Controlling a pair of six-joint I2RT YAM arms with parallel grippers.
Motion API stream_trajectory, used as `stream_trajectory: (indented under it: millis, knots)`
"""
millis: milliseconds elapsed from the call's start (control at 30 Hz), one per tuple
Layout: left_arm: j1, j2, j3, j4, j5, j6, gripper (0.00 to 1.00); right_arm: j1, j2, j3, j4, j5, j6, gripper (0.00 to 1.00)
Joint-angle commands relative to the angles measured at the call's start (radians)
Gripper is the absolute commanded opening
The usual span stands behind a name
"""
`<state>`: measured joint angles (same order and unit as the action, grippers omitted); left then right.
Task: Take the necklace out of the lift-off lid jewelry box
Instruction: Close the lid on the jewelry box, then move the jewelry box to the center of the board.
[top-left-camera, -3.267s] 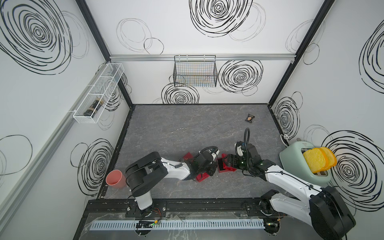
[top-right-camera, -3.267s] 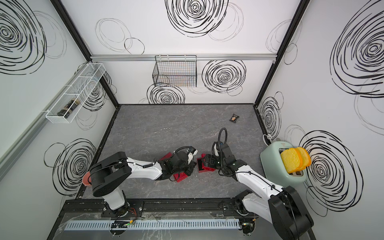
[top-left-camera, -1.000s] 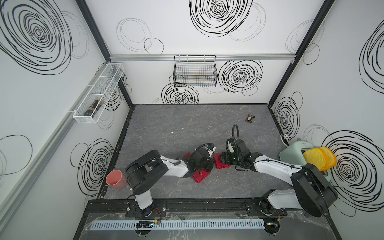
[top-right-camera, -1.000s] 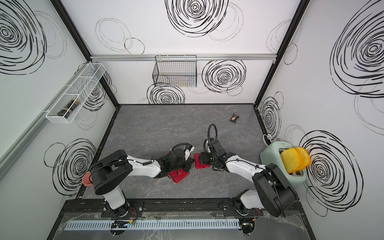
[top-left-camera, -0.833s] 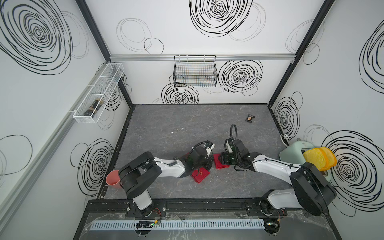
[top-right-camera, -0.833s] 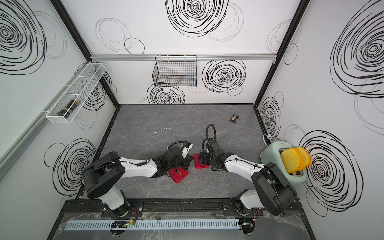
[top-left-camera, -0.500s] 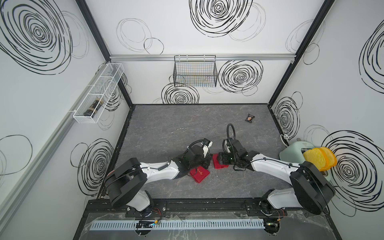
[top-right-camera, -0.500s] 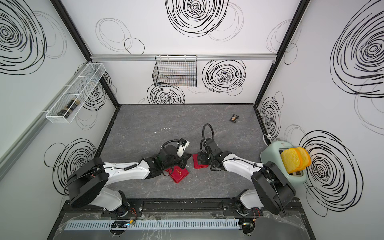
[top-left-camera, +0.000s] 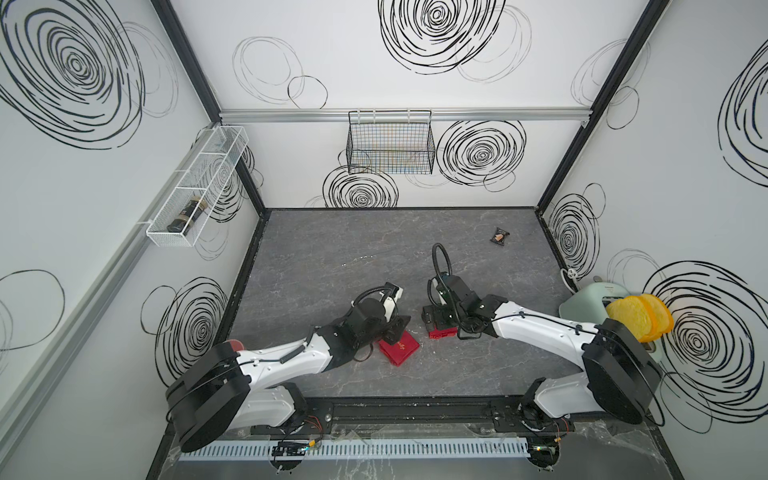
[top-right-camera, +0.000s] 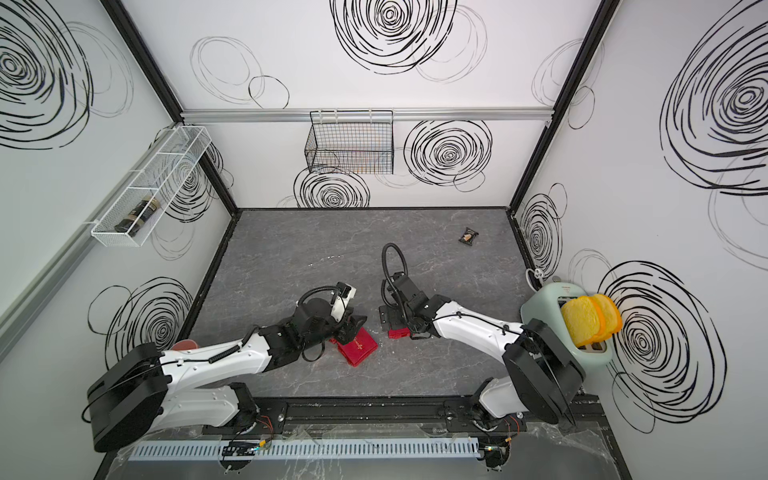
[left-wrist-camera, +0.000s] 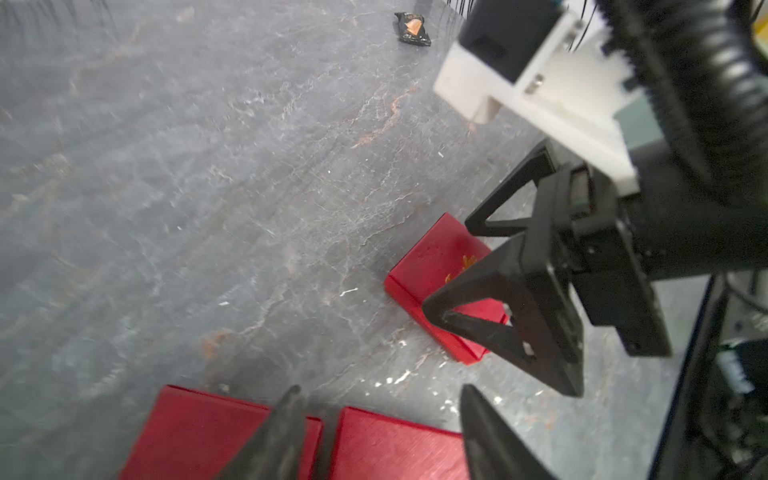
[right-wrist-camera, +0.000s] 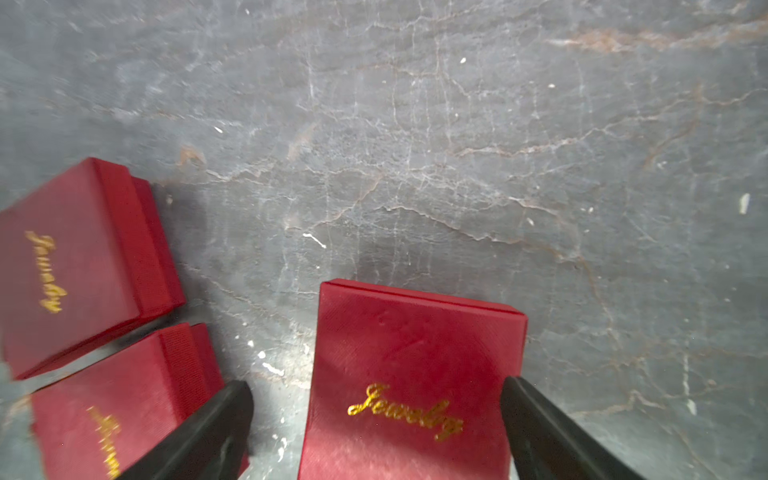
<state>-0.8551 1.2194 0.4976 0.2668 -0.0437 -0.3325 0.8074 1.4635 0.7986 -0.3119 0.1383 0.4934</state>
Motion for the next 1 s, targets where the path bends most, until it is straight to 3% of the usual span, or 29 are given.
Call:
stream_trajectory:
  millis: [0,267,967]
  knots:
    - [0.007,-0.046,-0.03,0.004,-0.018,0.003,0.8,0.027,0.047,0.042,-0.101,0.114,0.03,0.97]
    - [0.011,-0.101,-0.068,-0.011,-0.03,0.009,0.84,0.078,0.11,0.096,-0.17,0.226,0.078,0.97]
    - [0.014,-0.08,-0.069,0.008,-0.014,0.013,0.83,0.101,0.076,0.067,-0.223,0.302,0.123,0.97]
